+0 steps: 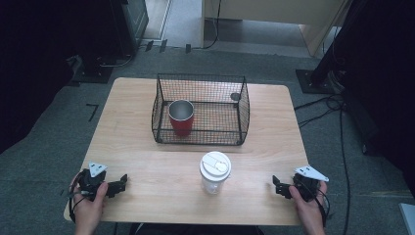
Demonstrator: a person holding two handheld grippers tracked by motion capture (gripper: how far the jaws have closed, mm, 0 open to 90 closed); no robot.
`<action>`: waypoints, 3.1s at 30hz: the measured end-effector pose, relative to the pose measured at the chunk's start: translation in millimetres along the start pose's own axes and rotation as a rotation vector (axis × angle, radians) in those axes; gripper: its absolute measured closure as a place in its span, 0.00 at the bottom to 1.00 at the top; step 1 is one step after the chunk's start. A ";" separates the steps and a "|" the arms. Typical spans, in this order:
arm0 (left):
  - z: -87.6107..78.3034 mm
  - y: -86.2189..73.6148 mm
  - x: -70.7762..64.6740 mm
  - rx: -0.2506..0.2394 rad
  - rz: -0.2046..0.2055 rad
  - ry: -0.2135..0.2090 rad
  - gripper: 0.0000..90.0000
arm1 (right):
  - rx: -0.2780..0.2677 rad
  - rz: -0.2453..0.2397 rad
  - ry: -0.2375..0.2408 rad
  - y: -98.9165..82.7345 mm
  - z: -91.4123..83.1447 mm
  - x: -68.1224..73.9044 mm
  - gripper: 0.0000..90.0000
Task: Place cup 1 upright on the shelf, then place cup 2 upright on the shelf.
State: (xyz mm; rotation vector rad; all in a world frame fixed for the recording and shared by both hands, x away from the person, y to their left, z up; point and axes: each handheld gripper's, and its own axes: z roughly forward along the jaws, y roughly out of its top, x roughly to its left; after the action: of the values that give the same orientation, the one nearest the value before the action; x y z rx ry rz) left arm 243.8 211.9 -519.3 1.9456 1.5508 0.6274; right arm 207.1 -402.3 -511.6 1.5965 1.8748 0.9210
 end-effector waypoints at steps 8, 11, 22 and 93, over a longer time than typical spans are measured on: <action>1.3 1.2 -2.4 -0.001 -0.015 0.012 0.00 | -0.060 -0.034 0.070 9.3 -18.3 25.8 0.00; 1.5 1.4 -3.1 -0.001 -0.017 0.014 0.00 | -0.061 -0.052 0.101 12.5 -21.3 38.3 0.00; 3.4 3.5 -6.5 -0.001 0.009 -0.010 0.00 | -0.089 -0.109 0.202 26.1 -25.8 86.4 0.00; 11.2 11.9 -6.1 -0.002 -0.006 0.002 0.00 | -0.275 -0.176 0.337 35.6 -4.2 215.4 0.16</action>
State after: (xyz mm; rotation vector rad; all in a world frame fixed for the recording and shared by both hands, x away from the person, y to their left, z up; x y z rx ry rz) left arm 258.4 202.4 -519.5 1.9391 1.5558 0.6288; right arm 187.7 -188.5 -471.3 1.1491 1.9653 1.3659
